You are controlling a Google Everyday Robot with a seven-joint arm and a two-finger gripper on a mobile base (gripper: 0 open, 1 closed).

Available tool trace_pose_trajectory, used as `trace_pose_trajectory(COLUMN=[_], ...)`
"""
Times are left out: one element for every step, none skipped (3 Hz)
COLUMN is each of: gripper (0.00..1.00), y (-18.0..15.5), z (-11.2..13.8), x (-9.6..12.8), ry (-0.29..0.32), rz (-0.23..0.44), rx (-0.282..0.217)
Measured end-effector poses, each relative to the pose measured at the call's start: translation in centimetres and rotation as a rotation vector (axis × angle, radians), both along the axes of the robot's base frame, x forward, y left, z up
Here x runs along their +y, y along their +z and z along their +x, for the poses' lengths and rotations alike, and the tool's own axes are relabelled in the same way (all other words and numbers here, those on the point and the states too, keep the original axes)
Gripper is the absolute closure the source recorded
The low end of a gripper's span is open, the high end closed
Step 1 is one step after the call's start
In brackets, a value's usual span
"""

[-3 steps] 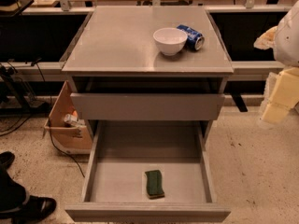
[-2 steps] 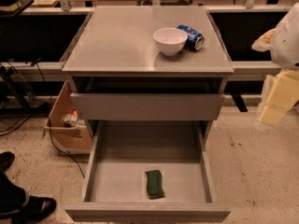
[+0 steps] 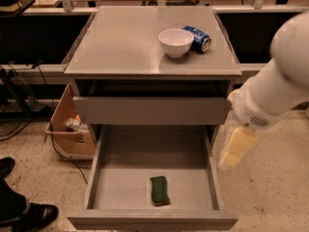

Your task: Pick sponge from middle drawer and place on counter

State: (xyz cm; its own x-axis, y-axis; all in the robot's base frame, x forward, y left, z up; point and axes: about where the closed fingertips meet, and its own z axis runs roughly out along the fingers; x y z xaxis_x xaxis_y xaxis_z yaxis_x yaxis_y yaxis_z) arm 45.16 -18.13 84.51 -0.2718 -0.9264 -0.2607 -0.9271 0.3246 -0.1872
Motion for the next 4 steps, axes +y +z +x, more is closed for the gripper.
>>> trace_pose_trajectory(gripper=[0.0,0.0,0.0,0.0], y=[-7.3,-15.6,-15.6,-17.6], z=[0.2,-1.2,-1.2,-1.7], x=[2.0,5.4,5.4,6.0], ry=[-0.008,0.004,0.004,-0.013], rz=[0.022,0.045,0.045,0.059], rx=[0.029,0.095,0.095,0.125])
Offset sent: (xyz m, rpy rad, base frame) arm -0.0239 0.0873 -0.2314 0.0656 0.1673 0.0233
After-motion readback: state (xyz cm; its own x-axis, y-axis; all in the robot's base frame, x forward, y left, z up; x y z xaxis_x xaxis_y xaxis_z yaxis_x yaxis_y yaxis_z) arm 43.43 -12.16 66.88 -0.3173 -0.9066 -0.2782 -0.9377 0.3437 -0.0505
